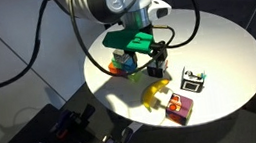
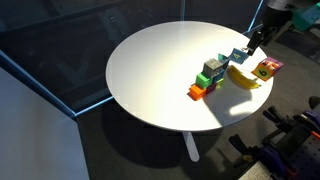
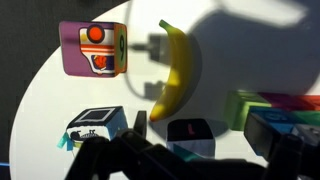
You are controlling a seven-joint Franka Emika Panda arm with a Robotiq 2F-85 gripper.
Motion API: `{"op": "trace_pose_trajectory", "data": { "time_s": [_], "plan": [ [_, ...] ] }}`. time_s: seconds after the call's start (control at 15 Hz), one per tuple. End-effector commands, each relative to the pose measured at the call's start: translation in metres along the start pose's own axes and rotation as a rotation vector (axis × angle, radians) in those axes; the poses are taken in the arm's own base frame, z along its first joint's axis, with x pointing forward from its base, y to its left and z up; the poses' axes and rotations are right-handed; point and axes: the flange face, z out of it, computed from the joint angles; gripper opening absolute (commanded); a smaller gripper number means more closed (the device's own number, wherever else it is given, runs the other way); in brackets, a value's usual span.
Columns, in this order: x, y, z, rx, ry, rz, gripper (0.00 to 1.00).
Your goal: Pick up the top soft block with the number one on it and place it on the table
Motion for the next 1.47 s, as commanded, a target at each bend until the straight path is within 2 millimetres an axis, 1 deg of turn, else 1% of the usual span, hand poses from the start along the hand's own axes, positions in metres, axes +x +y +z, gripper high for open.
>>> {"op": "trace_pose_trajectory", "data": {
  "time_s": [0.0, 0.2, 0.47, 0.67, 1.0, 1.4],
  "plan": [
    [-0.028, -0.009, -0.032, 0.016, 0.035, -0.038, 1.0],
    [-0.039, -0.018, -0.057, 0.055, 0.097, -0.064, 1.0],
    [-0.048, -0.031, -0.087, 0.095, 0.168, -0.071, 1.0],
    [-0.058, -0.037, -0.105, 0.098, 0.157, -0.061, 1.0],
    [-0.079, -0.04, -0.129, 0.093, 0.094, -0.042, 1.0],
    [-0.1, -0.04, -0.15, 0.045, 0.016, 0.066, 1.0]
  ]
}}
